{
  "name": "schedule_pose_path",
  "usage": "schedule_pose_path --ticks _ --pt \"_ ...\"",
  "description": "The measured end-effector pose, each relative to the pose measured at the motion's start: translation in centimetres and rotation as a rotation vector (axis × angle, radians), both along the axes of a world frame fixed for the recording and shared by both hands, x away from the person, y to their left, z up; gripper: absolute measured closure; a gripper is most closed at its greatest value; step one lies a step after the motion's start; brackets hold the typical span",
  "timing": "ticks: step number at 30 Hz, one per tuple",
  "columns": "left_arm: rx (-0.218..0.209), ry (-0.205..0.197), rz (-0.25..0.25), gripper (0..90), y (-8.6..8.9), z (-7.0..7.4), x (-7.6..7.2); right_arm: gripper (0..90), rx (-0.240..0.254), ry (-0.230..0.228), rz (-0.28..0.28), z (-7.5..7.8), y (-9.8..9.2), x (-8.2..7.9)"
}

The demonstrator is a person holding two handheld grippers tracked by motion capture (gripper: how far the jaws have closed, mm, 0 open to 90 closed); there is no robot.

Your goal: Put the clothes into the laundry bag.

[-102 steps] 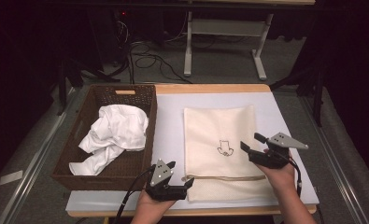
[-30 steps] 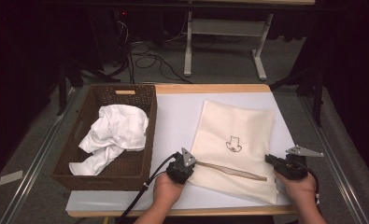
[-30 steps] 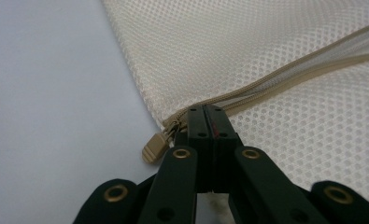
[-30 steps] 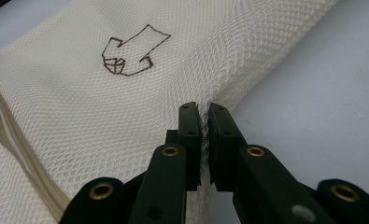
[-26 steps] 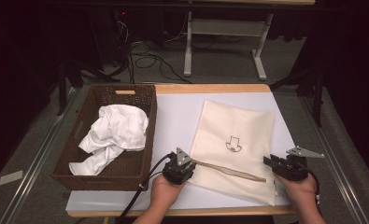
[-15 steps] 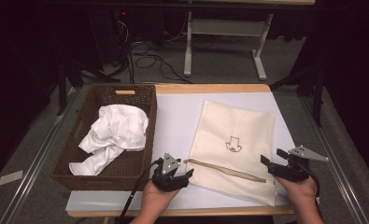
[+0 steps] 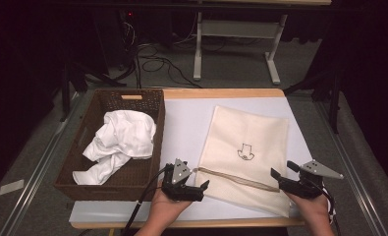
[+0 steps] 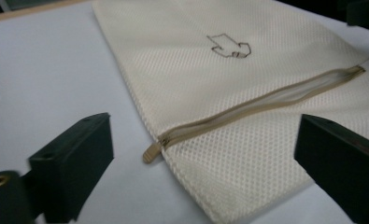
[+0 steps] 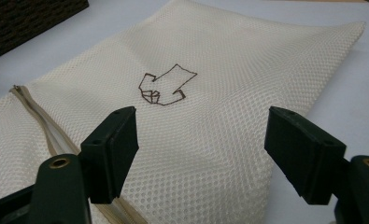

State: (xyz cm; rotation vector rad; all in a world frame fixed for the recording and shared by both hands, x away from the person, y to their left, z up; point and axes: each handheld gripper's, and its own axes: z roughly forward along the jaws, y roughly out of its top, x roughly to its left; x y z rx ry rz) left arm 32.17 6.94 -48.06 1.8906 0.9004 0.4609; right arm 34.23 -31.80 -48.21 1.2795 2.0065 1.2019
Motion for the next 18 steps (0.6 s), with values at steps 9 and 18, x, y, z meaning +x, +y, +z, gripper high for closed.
schedule_pose_path --ticks 9,18 --pt "-0.081 -0.074 0.024 0.1 0.7 3.9 -0.8 19.5 -0.010 -0.030 0.024 -0.3 0.3 0.2" --pt "-0.109 -0.136 0.104 0.6 3.4 7.1 -1.5 9.8 -0.040 -0.045 0.034 -0.2 0.5 0.3"
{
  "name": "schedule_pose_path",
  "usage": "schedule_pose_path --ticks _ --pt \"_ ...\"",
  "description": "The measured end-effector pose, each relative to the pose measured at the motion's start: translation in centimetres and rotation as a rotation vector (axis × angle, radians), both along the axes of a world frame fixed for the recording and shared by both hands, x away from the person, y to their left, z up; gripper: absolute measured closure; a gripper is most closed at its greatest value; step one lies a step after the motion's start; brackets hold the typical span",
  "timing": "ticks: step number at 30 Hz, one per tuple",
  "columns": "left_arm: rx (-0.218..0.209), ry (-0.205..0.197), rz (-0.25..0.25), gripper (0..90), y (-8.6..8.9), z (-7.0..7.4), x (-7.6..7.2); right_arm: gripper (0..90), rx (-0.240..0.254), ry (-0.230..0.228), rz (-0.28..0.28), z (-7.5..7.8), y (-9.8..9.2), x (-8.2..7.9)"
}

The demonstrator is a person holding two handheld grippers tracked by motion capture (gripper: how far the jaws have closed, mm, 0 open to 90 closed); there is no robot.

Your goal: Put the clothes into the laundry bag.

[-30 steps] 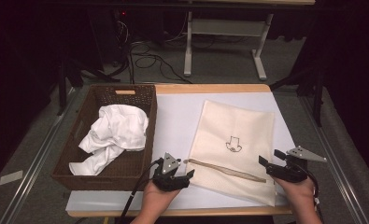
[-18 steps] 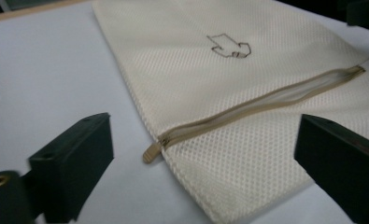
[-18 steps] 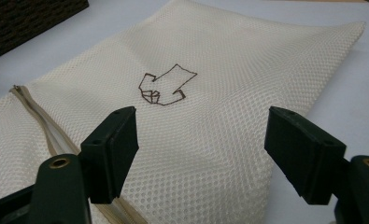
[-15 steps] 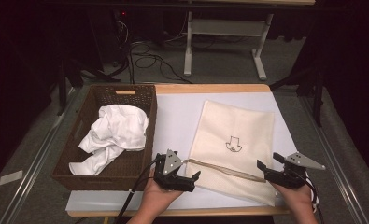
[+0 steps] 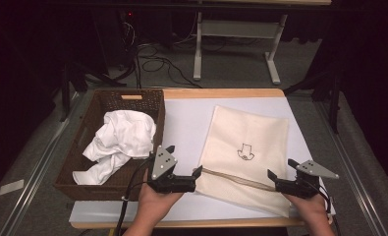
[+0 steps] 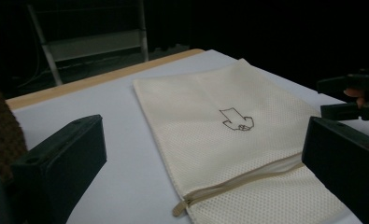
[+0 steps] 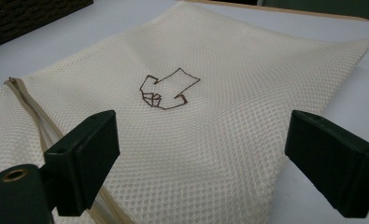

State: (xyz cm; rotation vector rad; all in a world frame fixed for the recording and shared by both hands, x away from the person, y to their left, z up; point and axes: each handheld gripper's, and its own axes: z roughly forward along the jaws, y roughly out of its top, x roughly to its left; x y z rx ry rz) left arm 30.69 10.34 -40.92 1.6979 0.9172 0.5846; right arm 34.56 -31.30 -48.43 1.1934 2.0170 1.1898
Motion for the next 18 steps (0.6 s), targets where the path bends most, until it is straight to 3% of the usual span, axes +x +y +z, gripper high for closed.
schedule_pose_path --ticks 4,7,13,18 --pt "0.003 -0.015 0.042 0.6 1.5 0.7 -0.2 7.9 0.010 0.001 0.005 0.0 0.1 0.1" --pt "0.043 -0.035 0.068 0.6 2.4 0.8 -0.3 7.4 0.012 0.001 0.009 0.0 0.3 0.2" --pt "0.038 -0.028 0.138 0.6 5.0 1.0 -0.3 7.0 0.005 -0.008 0.022 -0.1 0.4 0.6" --pt "-0.002 0.000 0.194 1.6 7.9 0.9 -0.3 6.8 -0.007 -0.008 0.021 -0.1 0.1 0.8"
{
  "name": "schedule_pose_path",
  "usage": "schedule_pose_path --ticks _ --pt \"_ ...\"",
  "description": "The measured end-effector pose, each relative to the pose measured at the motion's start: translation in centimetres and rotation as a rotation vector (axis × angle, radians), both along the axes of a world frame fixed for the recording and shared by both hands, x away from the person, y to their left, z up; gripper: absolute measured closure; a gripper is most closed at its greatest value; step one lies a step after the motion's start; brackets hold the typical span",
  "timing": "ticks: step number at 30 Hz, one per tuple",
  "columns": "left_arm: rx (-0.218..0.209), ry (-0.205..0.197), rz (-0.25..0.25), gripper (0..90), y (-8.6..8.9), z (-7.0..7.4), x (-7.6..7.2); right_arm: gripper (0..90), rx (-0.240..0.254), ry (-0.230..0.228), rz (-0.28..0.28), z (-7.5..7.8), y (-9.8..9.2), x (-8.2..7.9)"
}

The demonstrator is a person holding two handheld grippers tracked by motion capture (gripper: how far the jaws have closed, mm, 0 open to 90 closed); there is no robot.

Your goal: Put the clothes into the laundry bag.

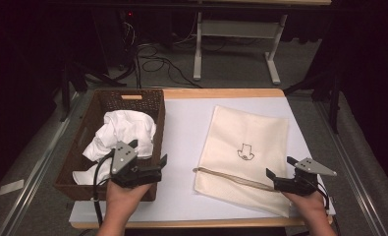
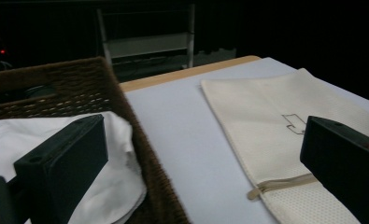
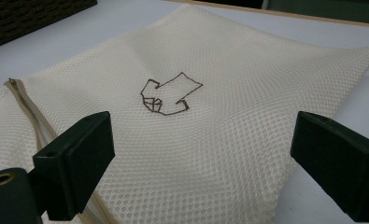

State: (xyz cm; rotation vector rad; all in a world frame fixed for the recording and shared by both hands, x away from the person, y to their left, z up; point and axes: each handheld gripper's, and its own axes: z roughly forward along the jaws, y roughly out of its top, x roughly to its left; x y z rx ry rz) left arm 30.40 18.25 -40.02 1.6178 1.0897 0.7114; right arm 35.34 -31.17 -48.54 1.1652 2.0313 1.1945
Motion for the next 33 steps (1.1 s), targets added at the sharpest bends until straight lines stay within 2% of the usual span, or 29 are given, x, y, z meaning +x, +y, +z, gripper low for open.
schedule_pose_path --ticks 3,10,14,16,20,22,27,30,33 --pt "-0.018 -0.002 0.041 1.9 1.5 0.0 -0.2 6.7 -0.005 0.006 0.000 -0.1 -0.2 0.0" --pt "-0.028 0.001 0.106 2.4 4.1 0.0 -0.4 6.7 -0.018 0.002 -0.015 -0.2 -1.2 -0.1" --pt "0.034 -0.006 0.167 2.6 4.9 -0.1 -0.6 6.7 -0.016 -0.002 -0.034 -0.2 -2.1 -0.3" --pt "0.023 -0.002 0.168 2.7 5.1 -0.2 -0.5 6.7 -0.012 0.000 -0.040 -0.3 -2.4 -0.4" --pt "0.033 0.008 0.157 2.9 4.8 -0.6 -0.2 6.7 -0.007 0.005 -0.048 -0.5 -2.8 -0.3" --pt "0.024 0.009 0.154 2.9 4.8 -0.7 -0.2 6.7 -0.006 -0.001 -0.047 -0.4 -2.7 -0.3" --pt "-0.009 -0.005 0.152 3.5 4.8 0.0 -0.2 7.3 -0.005 0.003 -0.046 -0.4 -2.5 -0.4" --pt "0.005 0.004 0.148 3.6 4.2 0.3 0.5 7.6 0.002 0.006 -0.047 -0.4 -2.5 -0.4" --pt "0.016 0.041 0.143 2.6 4.0 0.7 2.0 8.3 0.012 0.007 -0.043 -0.3 -2.5 -0.5"
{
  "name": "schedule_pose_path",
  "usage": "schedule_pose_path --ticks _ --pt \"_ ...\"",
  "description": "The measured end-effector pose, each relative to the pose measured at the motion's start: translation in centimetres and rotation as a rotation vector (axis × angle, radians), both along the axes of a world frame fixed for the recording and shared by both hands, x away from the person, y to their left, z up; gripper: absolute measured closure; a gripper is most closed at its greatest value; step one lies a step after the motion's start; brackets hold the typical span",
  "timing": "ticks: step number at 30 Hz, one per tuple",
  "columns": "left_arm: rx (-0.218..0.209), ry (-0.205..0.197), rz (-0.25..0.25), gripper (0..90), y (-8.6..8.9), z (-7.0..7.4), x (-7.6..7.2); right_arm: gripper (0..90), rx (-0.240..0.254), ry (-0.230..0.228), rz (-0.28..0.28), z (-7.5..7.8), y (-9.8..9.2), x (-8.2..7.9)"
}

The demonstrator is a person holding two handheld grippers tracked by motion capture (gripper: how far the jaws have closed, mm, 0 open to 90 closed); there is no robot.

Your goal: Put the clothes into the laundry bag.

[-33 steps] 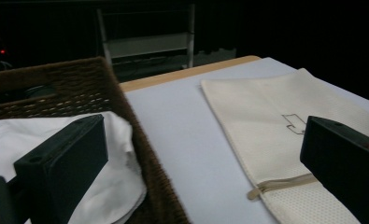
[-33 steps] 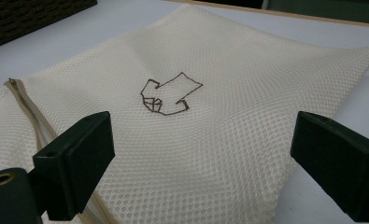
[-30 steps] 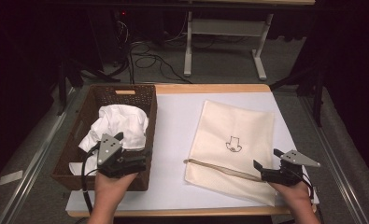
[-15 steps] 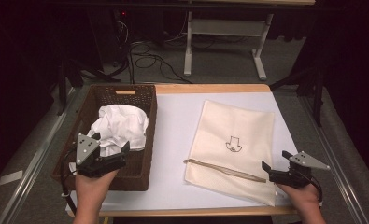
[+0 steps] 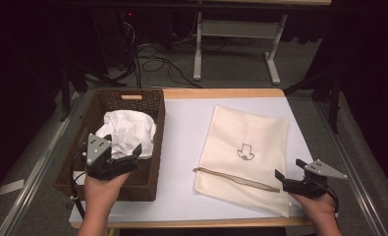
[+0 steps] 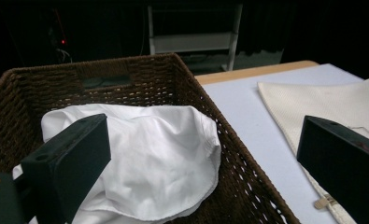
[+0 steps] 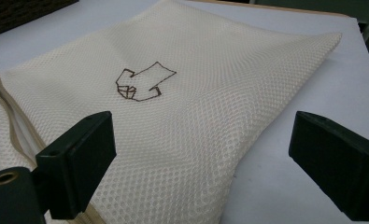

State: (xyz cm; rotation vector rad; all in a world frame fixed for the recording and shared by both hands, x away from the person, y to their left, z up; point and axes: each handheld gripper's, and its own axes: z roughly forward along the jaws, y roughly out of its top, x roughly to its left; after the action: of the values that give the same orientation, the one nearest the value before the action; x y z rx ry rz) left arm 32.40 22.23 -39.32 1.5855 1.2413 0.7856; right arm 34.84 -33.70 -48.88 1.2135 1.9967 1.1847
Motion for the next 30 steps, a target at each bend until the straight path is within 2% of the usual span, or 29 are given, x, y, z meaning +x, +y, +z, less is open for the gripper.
schedule_pose_path --ticks 4,9,11,13,15,16,21,24,25,28,30 --pt "0.028 0.024 0.016 0.7 0.2 0.9 1.9 8.8 0.019 -0.006 0.004 0.0 -0.2 0.0" --pt "0.021 0.060 0.028 0.2 1.3 2.3 3.8 9.2 0.024 0.004 0.014 -0.1 -0.2 0.2" --pt "0.038 0.071 0.032 0.2 1.6 3.0 4.4 9.4 0.027 0.007 0.015 -0.2 -0.1 0.2" --pt "0.030 0.088 0.036 0.2 2.0 3.5 4.9 9.6 0.027 0.003 0.021 -0.2 0.0 0.3" --pt "0.062 0.095 0.042 0.2 2.2 3.8 5.2 9.7 0.027 0.007 0.021 -0.2 0.0 0.3" --pt "0.058 0.103 0.040 0.2 2.3 3.9 5.4 9.8 0.028 0.007 0.020 -0.2 0.0 0.3" --pt "0.012 0.152 0.045 0.5 3.0 2.8 6.5 10.3 0.038 0.013 0.014 -0.3 -0.1 0.3" --pt "0.013 0.178 0.054 0.7 3.0 1.6 7.3 10.4 0.044 0.015 0.013 -0.4 -0.2 0.4" --pt "0.004 0.192 0.053 0.6 3.2 1.2 7.7 10.4 0.045 0.017 0.010 -0.4 -0.2 0.4" --pt "0.013 0.236 0.065 0.6 3.4 0.2 8.9 10.4 0.044 0.024 0.010 -0.5 -0.1 0.4" --pt "0.008 0.278 0.064 0.7 3.6 -0.4 9.7 10.4 0.039 0.023 0.012 -0.5 -0.1 0.4"
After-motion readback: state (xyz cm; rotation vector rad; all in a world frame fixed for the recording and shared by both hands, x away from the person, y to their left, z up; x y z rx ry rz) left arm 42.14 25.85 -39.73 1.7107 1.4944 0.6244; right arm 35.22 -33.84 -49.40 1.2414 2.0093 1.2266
